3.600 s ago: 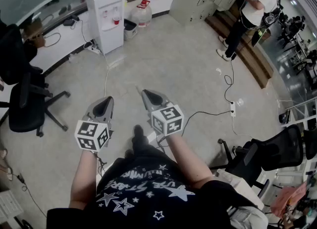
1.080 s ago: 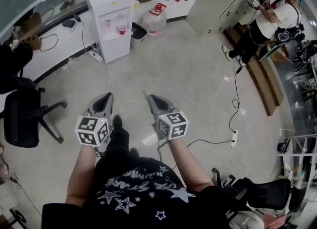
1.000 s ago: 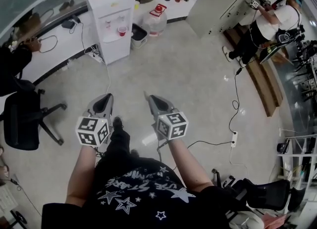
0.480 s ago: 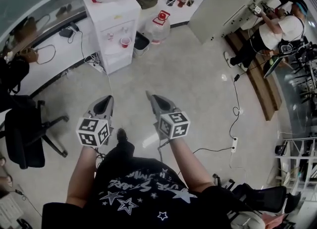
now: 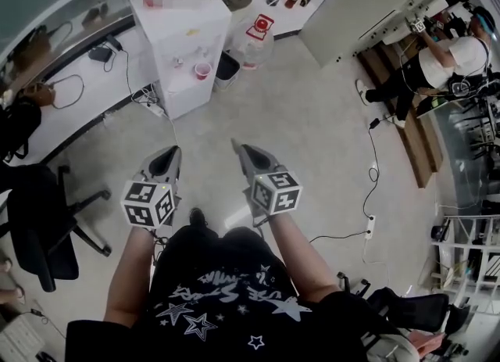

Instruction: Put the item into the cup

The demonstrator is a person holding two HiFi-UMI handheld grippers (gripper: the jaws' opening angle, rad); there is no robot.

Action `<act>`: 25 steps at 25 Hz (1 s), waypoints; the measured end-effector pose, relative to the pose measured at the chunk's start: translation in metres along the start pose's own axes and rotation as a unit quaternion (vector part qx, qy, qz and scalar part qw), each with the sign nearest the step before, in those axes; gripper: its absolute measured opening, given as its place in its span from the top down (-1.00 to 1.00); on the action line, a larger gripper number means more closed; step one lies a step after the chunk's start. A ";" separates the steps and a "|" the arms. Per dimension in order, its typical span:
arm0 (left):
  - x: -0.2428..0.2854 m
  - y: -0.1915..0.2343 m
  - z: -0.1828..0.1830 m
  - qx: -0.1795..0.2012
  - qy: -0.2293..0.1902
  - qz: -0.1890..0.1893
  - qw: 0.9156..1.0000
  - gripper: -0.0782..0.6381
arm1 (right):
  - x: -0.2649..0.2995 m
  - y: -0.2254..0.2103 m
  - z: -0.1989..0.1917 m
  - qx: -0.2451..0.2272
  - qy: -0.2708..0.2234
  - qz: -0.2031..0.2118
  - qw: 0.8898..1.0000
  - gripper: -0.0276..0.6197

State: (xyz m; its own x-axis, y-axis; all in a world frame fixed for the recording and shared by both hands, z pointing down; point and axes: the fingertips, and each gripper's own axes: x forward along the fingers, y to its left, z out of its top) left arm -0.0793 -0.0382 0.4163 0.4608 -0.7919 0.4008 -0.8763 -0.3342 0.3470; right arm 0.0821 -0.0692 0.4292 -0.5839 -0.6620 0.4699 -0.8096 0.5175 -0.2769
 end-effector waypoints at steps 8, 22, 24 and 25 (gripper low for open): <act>0.028 0.025 0.000 -0.020 0.012 0.008 1.000 0.76 | 0.025 -0.018 0.002 0.003 0.017 -0.002 1.000 0.91; 0.129 0.065 -0.007 -0.062 0.021 0.069 0.995 0.76 | 0.156 -0.101 0.022 -0.005 0.053 0.056 0.997 0.91; 0.148 0.070 -0.007 -0.057 0.024 0.076 0.995 0.76 | 0.175 -0.114 0.030 -0.007 0.054 0.062 0.997 0.91; 0.157 0.073 -0.007 -0.055 0.026 0.079 0.995 0.76 | 0.185 -0.120 0.033 -0.008 0.054 0.065 0.996 0.91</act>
State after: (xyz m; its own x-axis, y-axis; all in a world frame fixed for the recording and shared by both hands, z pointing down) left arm -0.0704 -0.1833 0.5105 0.3275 -0.8014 0.5005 -0.9189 -0.1468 0.3662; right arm 0.0689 -0.2716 0.5214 -0.6734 -0.5270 0.5185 -0.7259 0.6042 -0.3286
